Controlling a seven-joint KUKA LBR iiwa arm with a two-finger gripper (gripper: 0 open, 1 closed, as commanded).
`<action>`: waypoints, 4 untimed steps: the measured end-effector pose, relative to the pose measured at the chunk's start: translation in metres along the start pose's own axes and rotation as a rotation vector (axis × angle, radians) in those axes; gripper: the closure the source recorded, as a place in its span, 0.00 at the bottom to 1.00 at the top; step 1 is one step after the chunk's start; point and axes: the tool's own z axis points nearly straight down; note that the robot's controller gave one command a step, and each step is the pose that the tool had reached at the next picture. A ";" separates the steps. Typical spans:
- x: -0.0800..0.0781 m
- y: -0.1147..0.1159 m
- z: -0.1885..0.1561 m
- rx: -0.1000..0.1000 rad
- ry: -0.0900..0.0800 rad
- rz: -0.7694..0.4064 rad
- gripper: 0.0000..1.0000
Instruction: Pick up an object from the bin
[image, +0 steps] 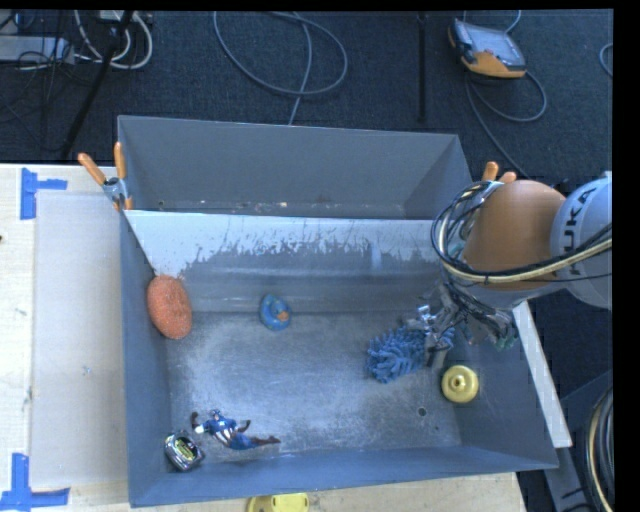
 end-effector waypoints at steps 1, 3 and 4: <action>0.000 0.001 -0.010 -0.002 0.003 0.000 1.00; -0.001 0.001 -0.031 0.002 -0.002 0.000 1.00; -0.001 0.001 -0.037 0.001 -0.001 0.000 1.00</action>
Offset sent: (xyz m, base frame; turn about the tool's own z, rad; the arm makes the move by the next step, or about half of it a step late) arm -0.0002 0.0001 0.0458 0.0000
